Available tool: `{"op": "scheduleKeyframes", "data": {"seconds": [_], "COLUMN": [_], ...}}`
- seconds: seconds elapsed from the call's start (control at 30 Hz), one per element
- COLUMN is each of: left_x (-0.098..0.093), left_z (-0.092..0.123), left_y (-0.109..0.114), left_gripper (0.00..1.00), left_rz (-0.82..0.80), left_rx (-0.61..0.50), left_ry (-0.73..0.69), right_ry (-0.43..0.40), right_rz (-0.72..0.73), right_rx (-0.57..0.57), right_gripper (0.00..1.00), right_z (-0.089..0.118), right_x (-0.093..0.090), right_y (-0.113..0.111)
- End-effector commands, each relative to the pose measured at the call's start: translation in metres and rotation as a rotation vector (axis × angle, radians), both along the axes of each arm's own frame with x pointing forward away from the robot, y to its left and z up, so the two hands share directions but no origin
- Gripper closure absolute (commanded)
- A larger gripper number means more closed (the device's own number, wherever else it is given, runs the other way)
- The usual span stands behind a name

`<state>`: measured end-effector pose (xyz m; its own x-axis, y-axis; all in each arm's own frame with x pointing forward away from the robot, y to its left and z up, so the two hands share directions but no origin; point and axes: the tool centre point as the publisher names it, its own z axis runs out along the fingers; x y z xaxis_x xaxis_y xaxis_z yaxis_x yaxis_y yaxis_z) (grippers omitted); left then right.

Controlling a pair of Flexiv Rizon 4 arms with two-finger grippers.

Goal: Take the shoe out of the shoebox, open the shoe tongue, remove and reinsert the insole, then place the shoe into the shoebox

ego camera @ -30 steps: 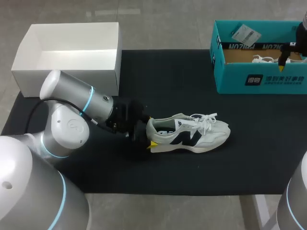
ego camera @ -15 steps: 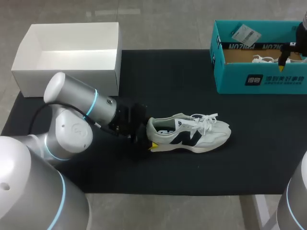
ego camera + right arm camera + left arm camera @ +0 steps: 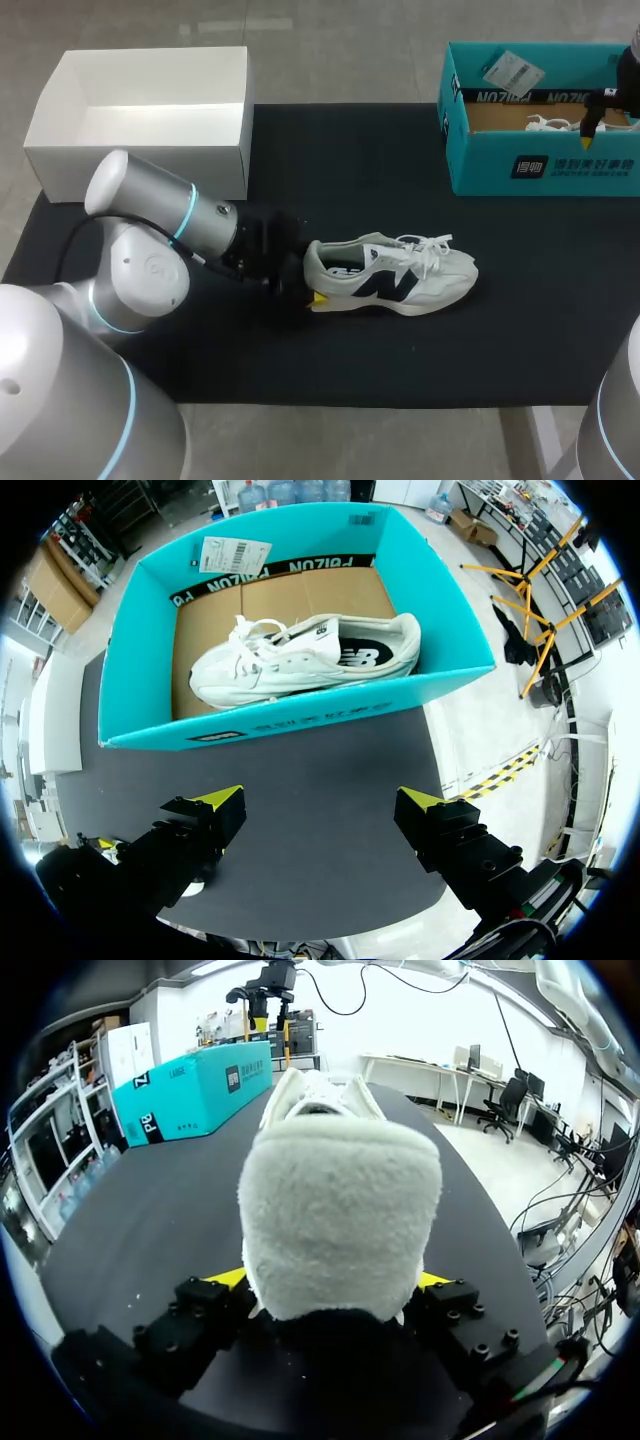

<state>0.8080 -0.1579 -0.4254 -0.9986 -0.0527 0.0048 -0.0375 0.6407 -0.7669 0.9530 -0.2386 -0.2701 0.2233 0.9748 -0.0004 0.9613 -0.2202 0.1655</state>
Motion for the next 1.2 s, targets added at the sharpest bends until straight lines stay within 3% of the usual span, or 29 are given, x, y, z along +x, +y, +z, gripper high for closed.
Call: {"op": "scheduleKeyframes", "data": {"seconds": [0.03,1.2], "left_x": [0.0023,0.0015], "left_z": [0.0025,-0.0039], "left_y": [0.0077,0.0133], "left_gripper": [1.0,1.0], "left_rz": [-0.022,-0.089], "left_rx": [-0.001,0.02], "left_ry": [0.012,0.063], "right_ry": [-0.002,-0.002], "right_rz": [-0.001,-0.001], "right_rx": [0.001,0.001], "right_gripper": [0.0,0.0], "right_z": [-0.0003,-0.0003], "right_x": [-0.0003,-0.0003], "right_y": [0.0003,0.0003]}}
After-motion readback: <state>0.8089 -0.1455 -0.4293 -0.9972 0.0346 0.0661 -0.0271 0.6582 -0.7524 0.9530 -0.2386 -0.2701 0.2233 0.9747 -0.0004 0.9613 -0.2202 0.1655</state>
